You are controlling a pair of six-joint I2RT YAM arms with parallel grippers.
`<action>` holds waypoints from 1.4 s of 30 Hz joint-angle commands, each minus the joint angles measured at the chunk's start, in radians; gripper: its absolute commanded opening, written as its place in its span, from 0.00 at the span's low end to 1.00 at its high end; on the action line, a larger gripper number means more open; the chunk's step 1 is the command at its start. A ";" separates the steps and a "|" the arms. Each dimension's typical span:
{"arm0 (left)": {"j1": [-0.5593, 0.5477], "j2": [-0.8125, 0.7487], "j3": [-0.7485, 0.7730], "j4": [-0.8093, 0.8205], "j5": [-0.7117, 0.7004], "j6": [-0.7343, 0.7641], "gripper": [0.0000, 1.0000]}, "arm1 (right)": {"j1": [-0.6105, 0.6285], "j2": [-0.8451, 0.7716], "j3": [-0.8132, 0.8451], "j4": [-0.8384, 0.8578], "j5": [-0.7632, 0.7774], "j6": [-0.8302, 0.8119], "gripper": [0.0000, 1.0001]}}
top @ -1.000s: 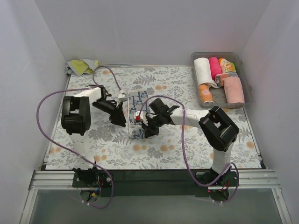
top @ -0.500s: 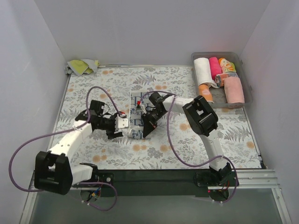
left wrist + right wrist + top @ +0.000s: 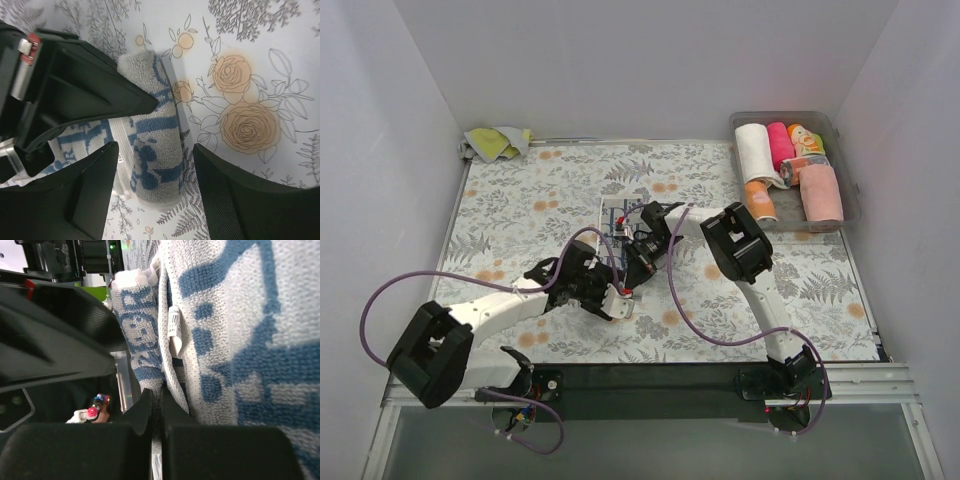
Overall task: Roll the towels
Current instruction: Roll the towel
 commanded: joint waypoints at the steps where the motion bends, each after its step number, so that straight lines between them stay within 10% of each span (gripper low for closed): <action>1: -0.017 0.064 -0.004 0.102 -0.102 0.010 0.56 | -0.007 0.037 0.007 -0.023 0.054 0.017 0.01; 10: 0.003 0.204 0.100 -0.157 -0.030 -0.035 0.13 | -0.049 -0.026 -0.009 -0.017 0.078 0.063 0.08; 20: 0.181 0.553 0.461 -0.639 0.300 -0.009 0.10 | -0.206 -0.360 -0.117 0.084 0.483 -0.088 0.71; 30: 0.298 1.058 0.966 -1.124 0.502 0.065 0.17 | -0.030 -0.742 -0.499 0.455 0.716 -0.272 0.73; 42: 0.319 1.154 1.008 -1.121 0.456 0.053 0.22 | 0.243 -0.651 -0.640 0.816 0.922 -0.565 0.70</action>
